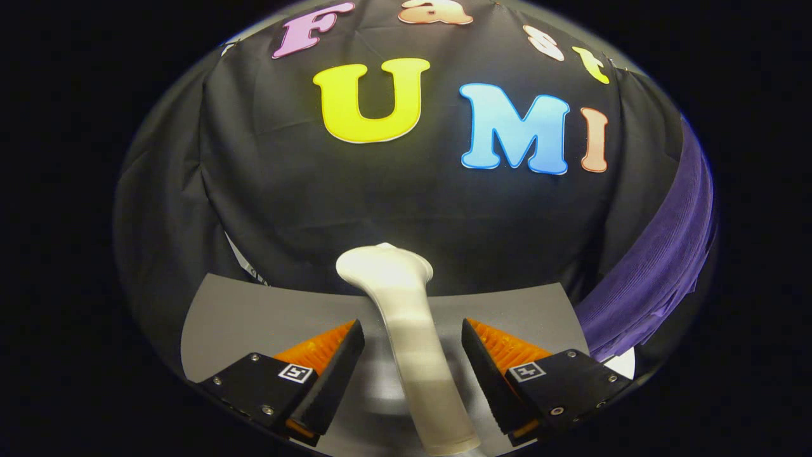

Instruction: Iron the clothes twice with a garment steamer, once on the left side and once on the right side.

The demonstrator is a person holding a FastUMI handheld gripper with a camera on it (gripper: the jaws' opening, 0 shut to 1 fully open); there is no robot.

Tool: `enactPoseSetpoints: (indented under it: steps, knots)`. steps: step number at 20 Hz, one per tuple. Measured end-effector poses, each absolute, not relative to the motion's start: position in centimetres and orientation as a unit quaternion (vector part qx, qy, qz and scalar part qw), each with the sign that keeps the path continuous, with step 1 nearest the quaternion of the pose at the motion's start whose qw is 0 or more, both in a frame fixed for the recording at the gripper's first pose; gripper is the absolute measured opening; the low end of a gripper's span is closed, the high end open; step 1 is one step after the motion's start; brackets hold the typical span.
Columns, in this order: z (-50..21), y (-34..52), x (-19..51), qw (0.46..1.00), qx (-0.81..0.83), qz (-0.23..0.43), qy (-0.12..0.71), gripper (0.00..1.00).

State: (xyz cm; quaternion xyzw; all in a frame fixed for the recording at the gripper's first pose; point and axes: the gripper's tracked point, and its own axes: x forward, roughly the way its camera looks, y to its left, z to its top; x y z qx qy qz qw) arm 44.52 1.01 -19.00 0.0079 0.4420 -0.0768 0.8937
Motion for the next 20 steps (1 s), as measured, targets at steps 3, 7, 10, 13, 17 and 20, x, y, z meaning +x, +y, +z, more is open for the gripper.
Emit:
enactPoseSetpoints:
  steps: [3,7,10,13,17,20]
  knots:
    - [-19.8,0.6,44.0,0.888,0.028,-0.082,0.451,0.95]
    - [-20.1,1.2,43.4,0.883,0.048,-0.074,0.461,0.82]
    - [-20.7,1.1,43.0,0.881,0.049,-0.057,0.467,0.52]
    - [-20.6,1.2,42.7,0.881,0.054,-0.053,0.467,0.5]
    - [-20.2,1.4,42.4,0.885,0.057,-0.052,0.46,0.45]
    - [-19.3,1.1,41.8,0.896,0.048,-0.063,0.437,0.36]
